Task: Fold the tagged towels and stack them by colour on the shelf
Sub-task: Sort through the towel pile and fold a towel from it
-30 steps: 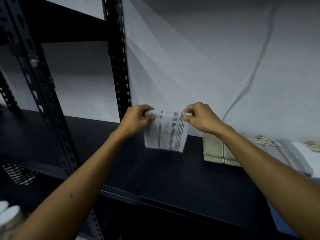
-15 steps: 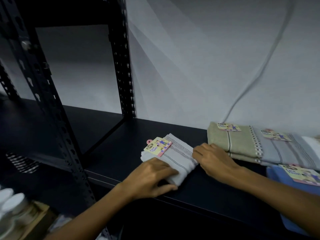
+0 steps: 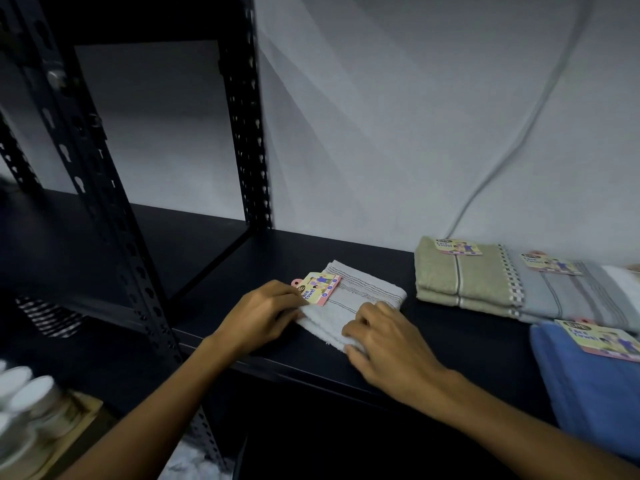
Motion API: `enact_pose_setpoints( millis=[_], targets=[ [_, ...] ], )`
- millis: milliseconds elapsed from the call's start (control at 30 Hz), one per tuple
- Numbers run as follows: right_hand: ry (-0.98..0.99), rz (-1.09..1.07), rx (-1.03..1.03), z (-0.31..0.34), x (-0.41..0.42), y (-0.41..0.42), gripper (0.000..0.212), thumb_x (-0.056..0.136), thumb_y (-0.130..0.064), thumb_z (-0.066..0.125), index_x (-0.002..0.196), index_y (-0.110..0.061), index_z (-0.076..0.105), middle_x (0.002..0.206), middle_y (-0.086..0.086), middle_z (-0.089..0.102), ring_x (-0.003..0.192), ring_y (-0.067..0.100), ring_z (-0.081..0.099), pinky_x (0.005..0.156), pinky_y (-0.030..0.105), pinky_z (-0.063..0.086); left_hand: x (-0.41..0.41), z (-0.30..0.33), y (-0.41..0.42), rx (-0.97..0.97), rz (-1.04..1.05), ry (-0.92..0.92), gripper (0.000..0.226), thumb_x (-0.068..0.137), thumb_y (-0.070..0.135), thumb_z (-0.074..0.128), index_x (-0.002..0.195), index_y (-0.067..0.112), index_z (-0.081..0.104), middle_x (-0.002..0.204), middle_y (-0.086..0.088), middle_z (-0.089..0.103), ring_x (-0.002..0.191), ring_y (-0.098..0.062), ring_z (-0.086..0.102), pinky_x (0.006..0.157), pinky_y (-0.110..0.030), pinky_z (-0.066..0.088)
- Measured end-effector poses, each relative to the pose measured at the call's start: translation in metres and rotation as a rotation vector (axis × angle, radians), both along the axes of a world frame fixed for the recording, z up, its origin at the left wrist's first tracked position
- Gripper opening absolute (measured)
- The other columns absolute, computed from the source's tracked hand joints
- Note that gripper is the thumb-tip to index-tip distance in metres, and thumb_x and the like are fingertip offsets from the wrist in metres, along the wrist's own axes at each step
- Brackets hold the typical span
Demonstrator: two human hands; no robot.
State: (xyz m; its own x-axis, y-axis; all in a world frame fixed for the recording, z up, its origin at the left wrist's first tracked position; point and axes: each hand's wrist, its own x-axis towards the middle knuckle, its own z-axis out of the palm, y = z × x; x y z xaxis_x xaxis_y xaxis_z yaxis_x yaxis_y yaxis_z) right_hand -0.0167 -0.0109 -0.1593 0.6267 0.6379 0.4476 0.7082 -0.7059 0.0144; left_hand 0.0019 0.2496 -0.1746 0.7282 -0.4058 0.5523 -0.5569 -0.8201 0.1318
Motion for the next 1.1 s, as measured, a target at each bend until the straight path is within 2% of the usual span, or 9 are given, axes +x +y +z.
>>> enact_pose_setpoints(
  millis=[100,367,467,533,633,733,833,967,1100],
  targets=[
    [-0.01,0.037,0.022,-0.01,0.003,-0.007,0.004,0.079,-0.022,0.07,0.077,-0.021,0.067,0.076,-0.006,0.055,0.07,0.014,0.053,0.052,0.026,0.05,0.0,-0.005,0.003,0.006,-0.006,-0.022,0.016,0.087,0.016,0.072,0.103,0.015,0.075,0.105,0.0,0.069,0.099,-0.016,0.064,0.072,-0.036,0.059],
    [0.018,0.09,-0.073,-0.024,-0.006,-0.012,0.027,0.063,0.004,0.077,0.073,-0.014,0.059,0.079,-0.002,0.045,0.069,0.014,0.046,0.037,0.025,0.039,0.001,-0.006,0.005,0.014,-0.033,0.016,0.02,0.079,0.002,0.078,0.097,0.011,0.074,0.1,-0.002,0.071,0.093,-0.018,0.069,0.077,-0.034,0.059],
    [0.222,0.085,0.01,-0.013,-0.001,-0.015,0.007,0.087,-0.012,0.062,0.082,-0.012,0.067,0.086,-0.003,0.051,0.077,0.013,0.052,0.059,0.035,0.052,-0.002,-0.002,0.004,0.023,0.036,0.071,0.019,0.08,0.008,0.064,0.095,0.014,0.075,0.1,0.003,0.07,0.095,-0.016,0.066,0.075,-0.037,0.058],
    [0.39,0.035,0.163,0.002,0.007,-0.015,0.021,0.093,-0.019,0.053,0.08,-0.013,0.069,0.083,-0.003,0.058,0.078,0.011,0.055,0.072,0.037,0.05,-0.002,0.006,-0.002,0.016,0.089,0.058,0.027,0.08,0.023,0.051,0.087,0.017,0.076,0.094,0.006,0.07,0.091,-0.015,0.063,0.072,-0.038,0.056],
    [0.285,-0.085,0.352,0.015,0.025,-0.008,0.025,0.096,-0.016,0.049,0.081,-0.007,0.066,0.082,0.003,0.065,0.083,0.018,0.059,0.077,0.039,0.048,0.006,0.021,-0.024,-0.033,0.109,-0.034,0.038,0.082,0.035,0.042,0.082,0.016,0.076,0.087,0.003,0.069,0.084,-0.018,0.06,0.07,-0.036,0.05],
    [0.227,-0.186,0.332,0.015,0.039,0.012,0.025,0.098,-0.015,0.044,0.096,-0.003,0.065,0.101,0.008,0.065,0.096,0.026,0.06,0.084,0.039,0.048,0.026,0.027,-0.05,-0.025,0.106,0.05,0.044,0.087,0.041,0.04,0.108,0.019,0.072,0.121,0.001,0.066,0.118,-0.019,0.056,0.091,-0.043,0.042],
    [0.263,-0.274,0.172,0.001,0.049,0.023,0.026,0.098,-0.016,0.041,0.11,-0.005,0.061,0.115,0.008,0.059,0.111,0.024,0.053,0.097,0.034,0.041,0.046,0.021,-0.06,0.086,0.092,0.356,0.05,0.097,0.044,0.037,0.144,0.028,0.045,0.159,0.007,0.029,0.15,-0.013,0.012,0.114,-0.057,0.014],
    [0.32,-0.336,0.04,-0.016,0.053,0.019,0.05,0.104,-0.027,0.03,0.146,-0.001,0.034,0.156,0.013,0.03,0.146,0.024,0.02,0.121,0.034,0.012,0.055,0.013,-0.057,0.135,0.142,0.64,0.054,0.105,0.047,0.026,0.156,0.034,0.014,0.164,0.013,0.005,0.151,-0.011,0.0,0.118,-0.06,0.002],
    [0.463,-0.376,-0.068,-0.016,0.05,0.016,0.065,0.105,-0.041,0.016,0.155,-0.002,0.002,0.164,0.013,-0.008,0.151,0.023,-0.01,0.121,0.037,-0.007,0.059,0.007,-0.053,0.167,0.144,0.655,0.056,0.104,0.051,0.021,0.156,0.036,0.006,0.164,0.016,-0.001,0.15,-0.008,-0.006,0.119,-0.057,-0.003]
  ],
)
